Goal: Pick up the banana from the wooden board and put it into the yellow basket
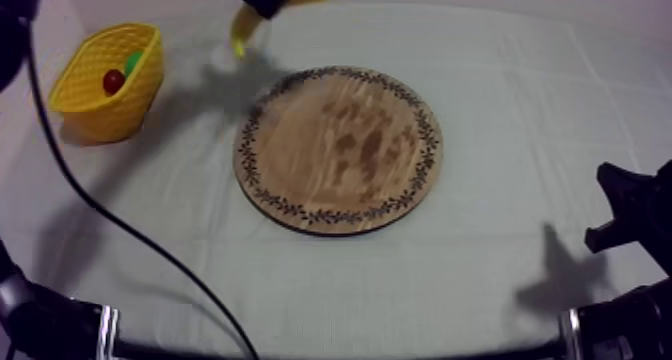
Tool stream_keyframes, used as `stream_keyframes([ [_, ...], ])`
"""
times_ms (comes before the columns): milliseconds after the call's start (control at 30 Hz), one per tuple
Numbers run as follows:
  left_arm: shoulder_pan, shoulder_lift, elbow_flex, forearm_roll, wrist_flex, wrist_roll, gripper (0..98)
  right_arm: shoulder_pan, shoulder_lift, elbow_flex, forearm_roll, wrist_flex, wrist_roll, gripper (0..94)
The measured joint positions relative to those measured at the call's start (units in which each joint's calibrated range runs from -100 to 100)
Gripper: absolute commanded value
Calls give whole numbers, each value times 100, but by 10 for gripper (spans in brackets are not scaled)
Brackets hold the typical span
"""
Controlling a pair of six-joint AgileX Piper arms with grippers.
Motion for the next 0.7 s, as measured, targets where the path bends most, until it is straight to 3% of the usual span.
stream_keyframes([
  [467, -1490, -1789, 862, -47, -83, 114, 158, 0, 0, 0, 0, 0, 0, 2],
  [567, -1769, -1817, 1105, -57, -140, 76, 201, 0, 0, 0, 0, 0, 0, 2],
  [700, -2064, -1691, 1349, -57, -178, 29, 330, 0, 0, 0, 0, 0, 0, 2],
])
